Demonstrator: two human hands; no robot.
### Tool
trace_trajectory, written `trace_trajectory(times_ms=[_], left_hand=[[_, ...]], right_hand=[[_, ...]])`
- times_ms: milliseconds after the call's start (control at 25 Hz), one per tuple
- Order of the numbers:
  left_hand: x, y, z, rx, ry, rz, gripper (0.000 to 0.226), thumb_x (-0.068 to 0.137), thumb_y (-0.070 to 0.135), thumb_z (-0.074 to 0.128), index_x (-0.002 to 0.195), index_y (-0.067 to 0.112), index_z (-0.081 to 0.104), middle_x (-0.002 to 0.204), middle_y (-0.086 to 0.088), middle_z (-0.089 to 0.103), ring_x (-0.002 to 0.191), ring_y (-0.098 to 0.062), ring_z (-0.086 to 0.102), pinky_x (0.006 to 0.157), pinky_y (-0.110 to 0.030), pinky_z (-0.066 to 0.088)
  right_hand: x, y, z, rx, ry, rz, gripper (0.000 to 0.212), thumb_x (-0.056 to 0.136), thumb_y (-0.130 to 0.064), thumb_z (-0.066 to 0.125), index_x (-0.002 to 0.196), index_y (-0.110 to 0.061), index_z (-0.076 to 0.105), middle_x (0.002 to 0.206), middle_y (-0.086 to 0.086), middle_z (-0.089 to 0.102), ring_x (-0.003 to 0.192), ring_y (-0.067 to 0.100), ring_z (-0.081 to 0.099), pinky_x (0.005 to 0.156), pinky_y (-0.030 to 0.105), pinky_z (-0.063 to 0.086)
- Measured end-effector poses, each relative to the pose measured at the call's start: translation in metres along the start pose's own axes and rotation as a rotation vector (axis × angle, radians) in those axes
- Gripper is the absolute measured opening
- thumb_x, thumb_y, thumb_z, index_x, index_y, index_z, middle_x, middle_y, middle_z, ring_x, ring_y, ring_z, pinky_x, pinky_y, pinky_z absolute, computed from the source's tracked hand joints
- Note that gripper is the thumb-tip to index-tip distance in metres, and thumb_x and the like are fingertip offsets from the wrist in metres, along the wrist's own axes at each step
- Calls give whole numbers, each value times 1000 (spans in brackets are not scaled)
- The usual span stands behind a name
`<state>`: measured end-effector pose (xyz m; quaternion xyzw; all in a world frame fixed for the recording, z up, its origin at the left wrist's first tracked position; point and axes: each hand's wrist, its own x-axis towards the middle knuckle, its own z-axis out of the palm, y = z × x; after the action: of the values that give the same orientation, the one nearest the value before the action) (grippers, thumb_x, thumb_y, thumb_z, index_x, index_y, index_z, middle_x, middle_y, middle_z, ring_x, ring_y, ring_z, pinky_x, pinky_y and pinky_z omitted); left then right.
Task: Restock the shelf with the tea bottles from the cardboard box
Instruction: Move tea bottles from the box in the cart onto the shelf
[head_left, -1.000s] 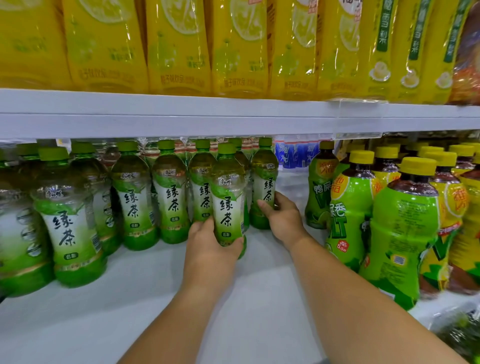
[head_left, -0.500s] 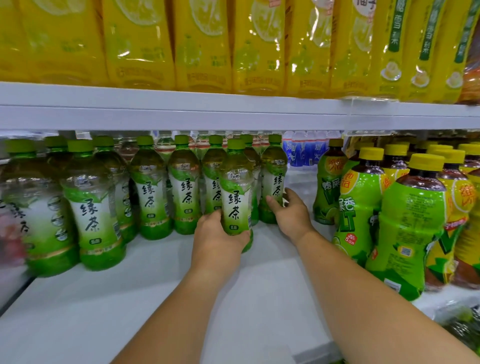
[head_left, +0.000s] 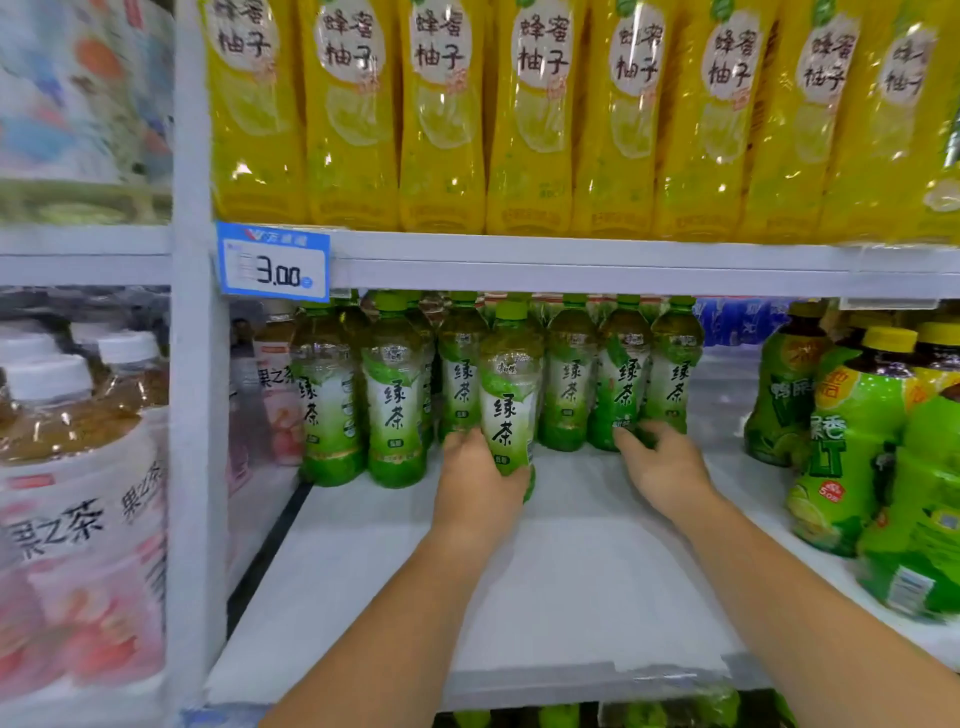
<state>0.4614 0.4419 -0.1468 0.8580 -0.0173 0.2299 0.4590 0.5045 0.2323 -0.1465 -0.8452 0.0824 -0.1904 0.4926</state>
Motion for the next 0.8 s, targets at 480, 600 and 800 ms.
trace_trajectory(times_ms=[480, 600, 800], left_hand=[[11, -13, -22, 208, 151, -29, 38, 85, 35, 76, 110, 10, 63, 105, -7, 62, 97, -25, 60, 82, -33, 49], [12, -22, -24, 118, 132, -2, 37, 80, 30, 81, 109, 12, 66, 103, -4, 68, 96, -22, 63, 84, -35, 54], [13, -37, -32, -85, 16, 6, 42, 78, 12, 81, 118, 23, 70, 103, 7, 74, 100, -13, 68, 94, -38, 55]], right_hand=[[-48, -29, 39, -39, -328, -153, 45, 95, -40, 59, 134, -18, 57, 122, -2, 62, 107, 11, 56, 89, 22, 38], [-49, -41, 58, -51, -467, -218, 51, 96, -38, 59, 143, -22, 48, 132, -3, 58, 113, 10, 57, 96, 23, 42], [-37, -65, 84, 170, -425, -252, 37, 95, -24, 64, 132, -20, 61, 116, -3, 70, 103, 8, 65, 90, 23, 51]])
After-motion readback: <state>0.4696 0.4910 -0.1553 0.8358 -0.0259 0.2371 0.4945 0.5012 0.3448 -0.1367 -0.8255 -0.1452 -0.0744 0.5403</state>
